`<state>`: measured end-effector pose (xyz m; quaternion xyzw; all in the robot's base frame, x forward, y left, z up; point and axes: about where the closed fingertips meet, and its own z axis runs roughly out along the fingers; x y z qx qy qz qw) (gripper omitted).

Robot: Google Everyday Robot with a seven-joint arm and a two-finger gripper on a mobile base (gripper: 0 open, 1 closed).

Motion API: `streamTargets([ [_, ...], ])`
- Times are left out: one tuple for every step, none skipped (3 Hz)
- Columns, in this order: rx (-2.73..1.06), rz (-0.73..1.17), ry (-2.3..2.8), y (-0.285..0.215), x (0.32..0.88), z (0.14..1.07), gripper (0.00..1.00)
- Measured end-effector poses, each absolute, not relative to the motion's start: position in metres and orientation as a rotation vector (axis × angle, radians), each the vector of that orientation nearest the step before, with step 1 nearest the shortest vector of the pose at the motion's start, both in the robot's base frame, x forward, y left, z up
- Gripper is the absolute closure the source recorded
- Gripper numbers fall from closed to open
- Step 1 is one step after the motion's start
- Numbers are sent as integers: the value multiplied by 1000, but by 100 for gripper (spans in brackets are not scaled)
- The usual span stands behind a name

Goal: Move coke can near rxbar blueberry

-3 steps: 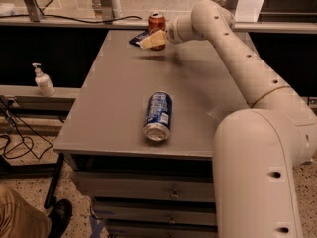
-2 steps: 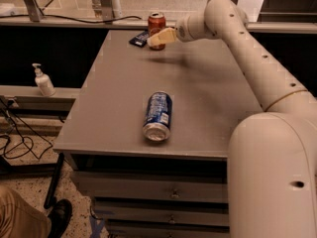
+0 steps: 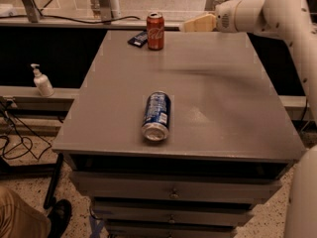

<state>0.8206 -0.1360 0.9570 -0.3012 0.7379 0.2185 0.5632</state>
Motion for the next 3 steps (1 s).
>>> streamTargets([
  [-683,556,1571,-191,780,1008,0],
  [-657,562,1415,-233,741,1057,0],
  [-659,563,1398,-233,737,1060,0],
])
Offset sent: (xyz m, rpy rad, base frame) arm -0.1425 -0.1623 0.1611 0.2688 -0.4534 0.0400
